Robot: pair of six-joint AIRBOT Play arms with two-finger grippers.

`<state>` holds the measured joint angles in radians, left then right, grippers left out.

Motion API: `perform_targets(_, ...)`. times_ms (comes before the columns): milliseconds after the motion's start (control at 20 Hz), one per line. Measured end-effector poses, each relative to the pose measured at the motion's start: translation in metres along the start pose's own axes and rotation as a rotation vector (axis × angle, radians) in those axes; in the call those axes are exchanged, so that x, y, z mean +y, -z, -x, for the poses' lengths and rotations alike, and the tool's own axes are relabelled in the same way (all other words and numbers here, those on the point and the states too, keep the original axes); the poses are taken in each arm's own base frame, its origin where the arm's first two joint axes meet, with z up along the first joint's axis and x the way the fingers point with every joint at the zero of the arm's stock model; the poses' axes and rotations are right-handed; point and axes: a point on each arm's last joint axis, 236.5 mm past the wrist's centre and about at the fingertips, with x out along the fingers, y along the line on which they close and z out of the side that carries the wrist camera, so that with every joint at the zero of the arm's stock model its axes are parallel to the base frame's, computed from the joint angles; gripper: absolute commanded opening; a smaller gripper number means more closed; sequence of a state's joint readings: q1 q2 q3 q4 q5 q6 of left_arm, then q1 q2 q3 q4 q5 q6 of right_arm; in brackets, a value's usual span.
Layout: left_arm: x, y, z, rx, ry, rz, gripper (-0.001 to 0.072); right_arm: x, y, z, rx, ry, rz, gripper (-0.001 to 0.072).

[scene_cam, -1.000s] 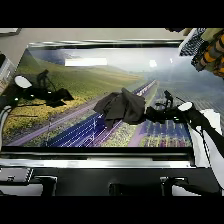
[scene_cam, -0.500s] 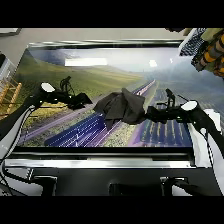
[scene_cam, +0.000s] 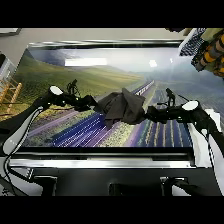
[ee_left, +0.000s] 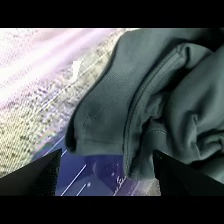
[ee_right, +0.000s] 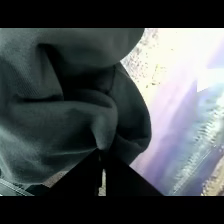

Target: Fold the clothes and pants, and hang the long-sleeved shirts on hangers.

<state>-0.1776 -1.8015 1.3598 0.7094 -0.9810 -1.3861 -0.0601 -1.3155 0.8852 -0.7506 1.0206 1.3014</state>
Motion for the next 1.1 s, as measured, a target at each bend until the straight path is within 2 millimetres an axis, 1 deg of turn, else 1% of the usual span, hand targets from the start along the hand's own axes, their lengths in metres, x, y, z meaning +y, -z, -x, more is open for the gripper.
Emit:
perform_targets(250,0.002,0.003,-0.011,0.013,0.007,0.024,0.0647,0.003,-0.001,0.002,-0.007,-0.007,0.001,0.0032)
perform_targets(300,0.001,0.003,-0.013,0.014,0.016,0.034,0.0631,0.003,-0.001,0.002,-0.007,-0.008,0.001,0.0032)
perform_targets(450,0.000,0.005,-0.020,0.022,0.029,0.055,0.0318,0.004,-0.001,0.002,-0.008,-0.010,-0.001,0.0032)
perform_targets(500,-0.001,0.005,-0.021,0.021,0.035,0.061,0.0186,0.004,-0.001,0.002,-0.008,-0.010,0.000,0.0032)
perform_targets(550,-0.002,0.004,-0.021,0.014,0.039,0.064,0.0036,0.004,-0.001,0.003,-0.009,-0.011,0.001,0.0032)
perform_targets(600,-0.003,0.002,-0.022,0.010,0.040,0.065,0.0015,0.005,-0.001,0.003,-0.012,-0.012,0.003,0.0032)
perform_targets(750,-0.011,-0.007,-0.018,-0.012,0.053,0.040,0.0014,0.011,-0.003,0.010,-0.032,-0.016,0.019,0.0031)
perform_targets(850,-0.024,-0.018,-0.009,-0.038,0.070,0.006,0.0012,0.018,-0.007,0.019,-0.063,-0.020,0.039,0.0030)
perform_targets(950,-0.041,-0.030,0.008,-0.061,0.086,-0.046,0.0012,0.029,-0.016,0.033,-0.112,-0.019,0.079,0.0030)
perform_targets(1000,-0.049,-0.038,0.020,-0.079,0.083,-0.085,0.0012,0.035,-0.023,0.044,-0.148,-0.008,0.116,0.0030)
perform_targets(1050,-0.058,-0.046,0.037,-0.104,0.070,-0.128,0.0012,0.041,-0.030,0.056,-0.183,0.010,0.143,0.0030)
perform_targets(1100,-0.065,-0.053,0.055,-0.130,0.047,-0.170,0.0013,0.048,-0.040,0.074,-0.230,0.038,0.176,0.0030)
